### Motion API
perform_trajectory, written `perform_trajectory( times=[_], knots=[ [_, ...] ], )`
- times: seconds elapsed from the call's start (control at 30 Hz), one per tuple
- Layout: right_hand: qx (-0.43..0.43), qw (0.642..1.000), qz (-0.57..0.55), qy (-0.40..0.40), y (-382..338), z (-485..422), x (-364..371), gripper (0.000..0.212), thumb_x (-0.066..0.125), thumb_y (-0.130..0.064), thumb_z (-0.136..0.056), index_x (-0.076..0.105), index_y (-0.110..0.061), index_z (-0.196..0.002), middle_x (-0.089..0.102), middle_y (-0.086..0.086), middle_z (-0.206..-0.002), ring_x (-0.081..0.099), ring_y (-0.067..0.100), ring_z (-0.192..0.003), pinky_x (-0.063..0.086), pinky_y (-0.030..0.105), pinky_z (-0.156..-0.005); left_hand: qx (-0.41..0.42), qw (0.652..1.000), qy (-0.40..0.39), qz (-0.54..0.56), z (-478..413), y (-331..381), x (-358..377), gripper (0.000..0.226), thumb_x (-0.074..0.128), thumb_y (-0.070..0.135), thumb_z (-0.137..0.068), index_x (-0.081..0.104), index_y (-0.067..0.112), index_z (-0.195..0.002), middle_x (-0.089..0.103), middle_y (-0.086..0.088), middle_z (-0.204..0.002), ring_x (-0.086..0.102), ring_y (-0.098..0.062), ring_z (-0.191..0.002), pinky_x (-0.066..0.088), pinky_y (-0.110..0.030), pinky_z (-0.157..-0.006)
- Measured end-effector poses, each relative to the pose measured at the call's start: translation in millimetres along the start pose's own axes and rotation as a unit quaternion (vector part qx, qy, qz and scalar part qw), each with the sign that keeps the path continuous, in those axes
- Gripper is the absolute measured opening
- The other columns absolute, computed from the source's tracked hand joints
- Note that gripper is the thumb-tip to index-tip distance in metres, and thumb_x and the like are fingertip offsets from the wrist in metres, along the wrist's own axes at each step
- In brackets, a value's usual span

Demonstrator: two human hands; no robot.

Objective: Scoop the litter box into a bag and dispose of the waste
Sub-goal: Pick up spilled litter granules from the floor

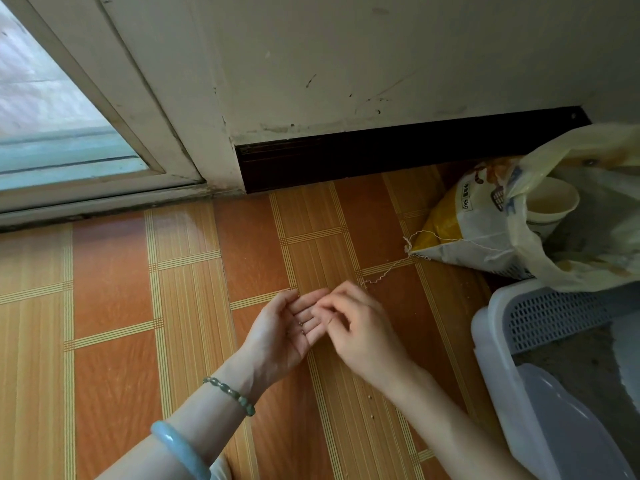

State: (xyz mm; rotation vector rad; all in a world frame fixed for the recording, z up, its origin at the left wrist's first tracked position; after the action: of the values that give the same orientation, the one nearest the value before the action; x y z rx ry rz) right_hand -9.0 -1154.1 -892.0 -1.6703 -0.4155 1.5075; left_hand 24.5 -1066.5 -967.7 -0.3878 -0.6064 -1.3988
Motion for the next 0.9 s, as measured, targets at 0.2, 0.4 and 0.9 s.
perform_trajectory(
  times=[0.2,0.4,0.9],
  knots=[
    [0.048,0.995,-0.012,0.092,19,16,-19,0.032,0.041,-0.029,-0.095,0.066,-0.013,-0.105,0.060,-0.006,-0.096,0.055,-0.001,-0.089,0.042,0.008,-0.081,-0.011,1.000,-0.013,-0.007,9,-6,-1,0.049,0.034,0.021,-0.095,0.072,-0.009,-0.087,0.067,-0.028,-0.105,0.070,-0.033,-0.090,0.058,-0.040,-0.075],
    [0.144,0.971,0.110,0.159,74,5,-47,0.018,0.060,-0.011,-0.088,0.066,-0.004,-0.104,0.061,0.007,-0.099,0.057,0.011,-0.082,0.038,0.005,-0.065,-0.007,1.000,-0.017,0.016,10,2,-4,0.050,0.033,0.020,-0.096,0.072,-0.010,-0.087,0.066,-0.029,-0.107,0.069,-0.036,-0.091,0.057,-0.043,-0.075],
    [0.151,0.962,0.178,0.140,108,-38,-56,0.006,0.065,-0.003,-0.082,0.069,-0.003,-0.088,0.064,0.011,-0.090,0.061,0.024,-0.083,0.040,0.022,-0.068,0.037,0.999,-0.027,0.015,-6,37,21,0.043,0.031,0.021,-0.097,0.060,-0.009,-0.108,0.065,-0.028,-0.110,0.068,-0.034,-0.094,0.056,-0.041,-0.079]
  ],
)
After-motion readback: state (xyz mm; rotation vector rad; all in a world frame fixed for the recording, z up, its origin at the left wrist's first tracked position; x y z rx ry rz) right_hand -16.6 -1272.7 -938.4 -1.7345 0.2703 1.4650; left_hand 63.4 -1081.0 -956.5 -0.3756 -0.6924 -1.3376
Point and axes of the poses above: each hand's wrist, its own z-axis away from the middle knuckle, its own x-axis out of the palm, y = z × x, the point moved 7 cm from there along -z, towards the middle knuckle
